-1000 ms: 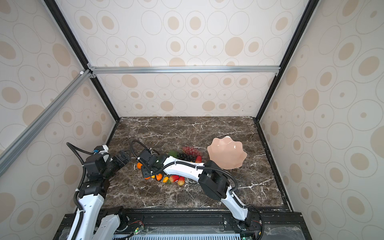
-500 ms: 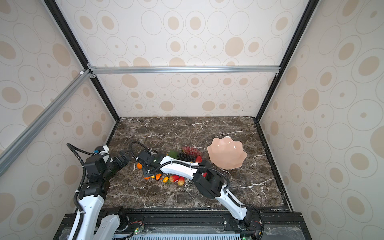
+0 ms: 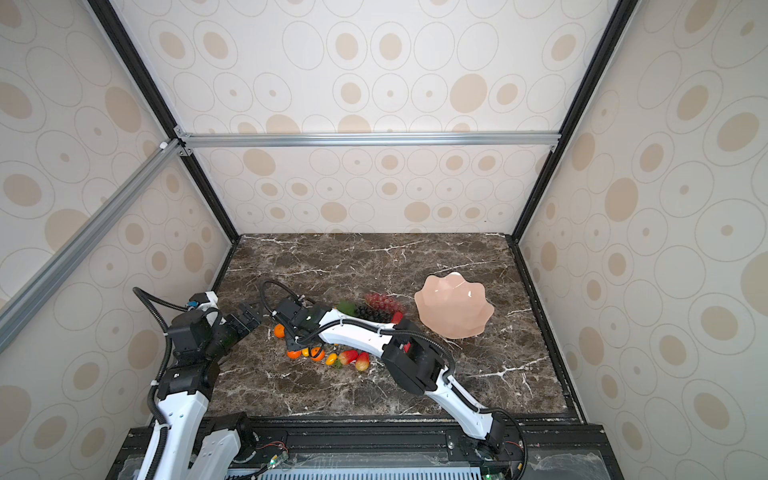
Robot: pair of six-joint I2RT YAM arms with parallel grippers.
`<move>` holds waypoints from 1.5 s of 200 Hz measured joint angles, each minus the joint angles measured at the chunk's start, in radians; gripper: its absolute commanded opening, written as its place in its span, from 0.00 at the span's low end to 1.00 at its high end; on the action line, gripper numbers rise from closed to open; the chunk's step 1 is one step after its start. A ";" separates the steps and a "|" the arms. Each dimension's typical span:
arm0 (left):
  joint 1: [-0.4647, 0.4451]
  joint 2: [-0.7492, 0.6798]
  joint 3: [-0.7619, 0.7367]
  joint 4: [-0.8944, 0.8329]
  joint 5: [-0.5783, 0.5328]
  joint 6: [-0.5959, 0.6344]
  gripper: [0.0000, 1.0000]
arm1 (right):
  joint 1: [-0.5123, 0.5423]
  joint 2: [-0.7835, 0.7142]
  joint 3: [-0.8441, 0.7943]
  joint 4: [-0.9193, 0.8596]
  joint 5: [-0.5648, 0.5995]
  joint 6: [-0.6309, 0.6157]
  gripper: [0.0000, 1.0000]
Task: Place and organize the fake fruits in the fruit bowl
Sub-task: 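Grasp the green grapes with the right gripper while the left arm moves aside, then lift the green grapes with the right gripper toward the pink bowl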
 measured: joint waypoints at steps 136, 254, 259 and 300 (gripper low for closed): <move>0.000 -0.001 0.000 0.000 0.011 0.000 0.98 | -0.004 0.045 0.043 -0.029 -0.037 0.000 0.13; 0.000 -0.001 0.000 0.002 0.019 0.013 0.98 | -0.016 0.006 -0.025 0.011 -0.037 -0.005 0.00; 0.000 -0.001 0.000 0.003 0.022 0.016 0.98 | -0.017 -0.005 -0.035 0.016 -0.039 -0.006 0.00; 0.001 -0.001 0.000 0.034 0.072 0.038 0.98 | -0.038 -0.098 -0.098 0.074 -0.050 -0.014 0.00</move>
